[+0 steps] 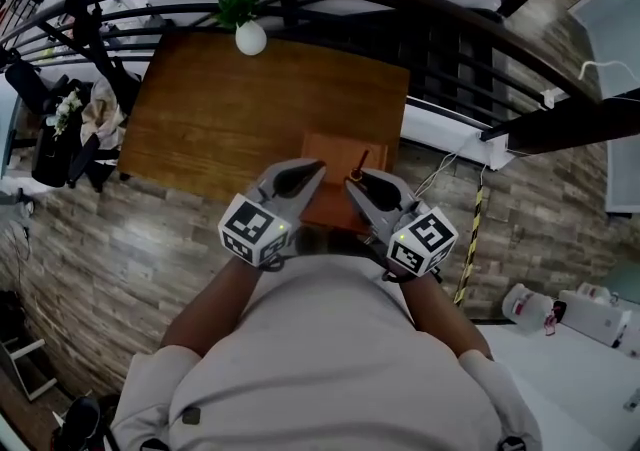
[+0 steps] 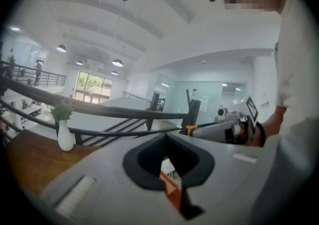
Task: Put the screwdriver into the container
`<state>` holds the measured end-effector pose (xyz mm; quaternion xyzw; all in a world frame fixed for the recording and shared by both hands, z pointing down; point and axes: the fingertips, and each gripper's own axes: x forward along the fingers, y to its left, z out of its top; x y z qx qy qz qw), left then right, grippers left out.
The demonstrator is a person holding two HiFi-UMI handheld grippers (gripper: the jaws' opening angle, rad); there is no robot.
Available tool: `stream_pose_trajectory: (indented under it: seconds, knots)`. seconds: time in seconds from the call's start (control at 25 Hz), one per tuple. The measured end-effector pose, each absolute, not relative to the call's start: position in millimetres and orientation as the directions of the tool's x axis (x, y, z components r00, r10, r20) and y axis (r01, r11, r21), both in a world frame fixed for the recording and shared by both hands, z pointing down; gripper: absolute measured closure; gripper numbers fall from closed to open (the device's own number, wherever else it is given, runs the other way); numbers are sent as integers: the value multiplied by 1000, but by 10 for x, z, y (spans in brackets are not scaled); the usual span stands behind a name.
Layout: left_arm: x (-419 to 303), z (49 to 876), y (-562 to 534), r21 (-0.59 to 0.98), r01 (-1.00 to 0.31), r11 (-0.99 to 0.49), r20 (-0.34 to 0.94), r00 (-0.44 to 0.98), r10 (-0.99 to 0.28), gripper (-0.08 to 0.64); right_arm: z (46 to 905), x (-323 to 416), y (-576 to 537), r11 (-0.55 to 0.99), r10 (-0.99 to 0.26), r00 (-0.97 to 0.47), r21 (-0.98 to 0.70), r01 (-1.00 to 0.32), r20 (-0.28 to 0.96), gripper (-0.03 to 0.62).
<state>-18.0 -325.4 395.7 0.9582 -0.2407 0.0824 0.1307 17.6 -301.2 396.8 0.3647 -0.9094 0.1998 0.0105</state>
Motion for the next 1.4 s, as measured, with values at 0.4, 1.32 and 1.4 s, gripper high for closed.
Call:
stream_pose_trajectory:
  seconds: [0.4,1.32,1.4]
  knots:
    - [-71,4412,-3450,243,-516,-821,301,845,-442,557,4477,339,-3268,648,-618,-737,-354,-674,272,514]
    - [-45,5611,-3499,334,-567,-753,436,801,-410,557,5705,336,-3272,637,-486,-756,-415,-650,438,514]
    - [-55,5718,-3461,337,-575,-746,450,794,-408,557,5825,345,-3230,636,-473,-754,-415,-650,455,514]
